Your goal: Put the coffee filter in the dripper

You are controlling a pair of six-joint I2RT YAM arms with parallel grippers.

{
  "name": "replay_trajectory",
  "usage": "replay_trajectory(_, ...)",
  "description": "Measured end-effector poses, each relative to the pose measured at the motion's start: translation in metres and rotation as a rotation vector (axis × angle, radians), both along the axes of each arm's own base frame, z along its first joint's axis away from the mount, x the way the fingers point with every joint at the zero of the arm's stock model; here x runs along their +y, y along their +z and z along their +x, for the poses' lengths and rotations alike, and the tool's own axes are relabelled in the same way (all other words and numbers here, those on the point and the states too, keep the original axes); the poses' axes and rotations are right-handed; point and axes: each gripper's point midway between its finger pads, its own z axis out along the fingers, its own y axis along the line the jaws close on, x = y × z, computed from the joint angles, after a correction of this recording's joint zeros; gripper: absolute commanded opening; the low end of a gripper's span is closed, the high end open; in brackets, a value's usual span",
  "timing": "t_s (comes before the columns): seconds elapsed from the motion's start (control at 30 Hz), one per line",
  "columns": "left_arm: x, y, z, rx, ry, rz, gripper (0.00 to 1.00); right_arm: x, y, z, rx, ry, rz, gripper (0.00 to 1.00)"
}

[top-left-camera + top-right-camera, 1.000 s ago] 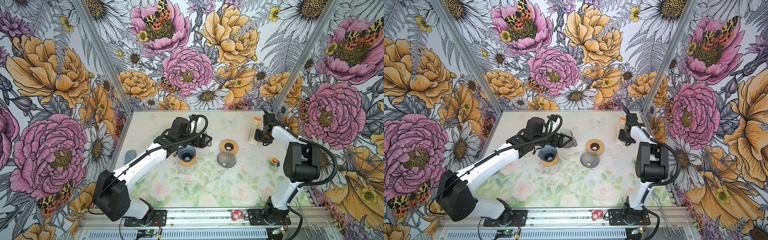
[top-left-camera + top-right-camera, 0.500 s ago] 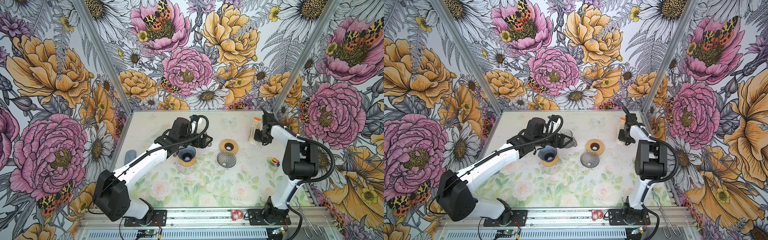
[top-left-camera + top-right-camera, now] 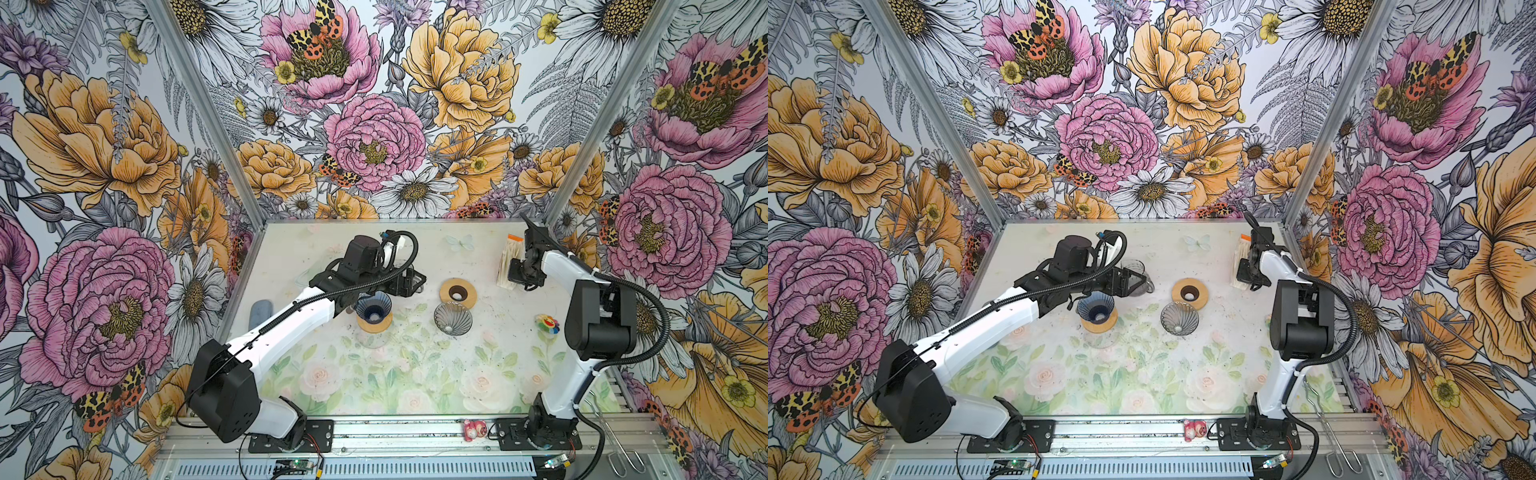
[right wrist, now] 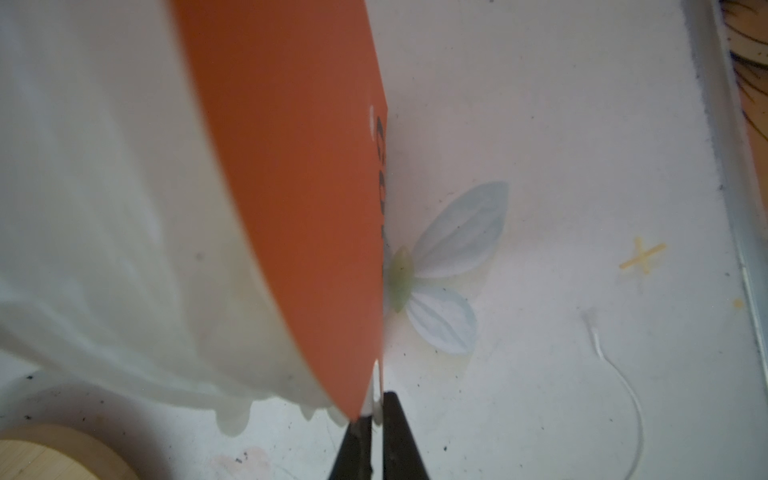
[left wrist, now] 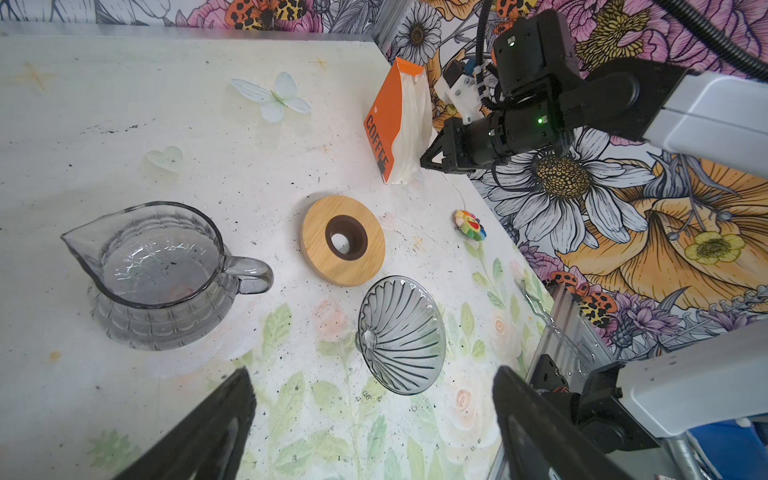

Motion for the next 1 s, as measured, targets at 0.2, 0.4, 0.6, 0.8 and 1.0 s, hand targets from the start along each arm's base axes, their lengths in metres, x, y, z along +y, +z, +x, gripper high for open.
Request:
replay_trajectory(0.2,0.0,0.0,0.0,0.0,0.0,0.0,0.91,0.0,0.0,0.0,0.0,0.0,0.0,0.03)
replay_trajectory(0.4,0.0,0.0,0.0,0.0,0.0,0.0,0.91,0.001,0.004,-0.004,-0.007,0.0,0.0,0.02)
replay_trajectory(0.6,0.0,0.0,0.0,0.0,0.0,0.0,0.91,0.001,0.01,-0.004,-0.02,0.0,-0.001,0.03)
replay_trajectory(0.8,0.0,0.0,0.0,0.0,-0.001,0.0,0.91,0.002,0.015,-0.007,-0.026,-0.001,0.005,0.03)
replay_trajectory(1.0,-0.002,0.0,-0.002,0.0,-0.006,0.0,0.91,0.006,0.017,-0.018,-0.02,-0.009,0.024,0.04)
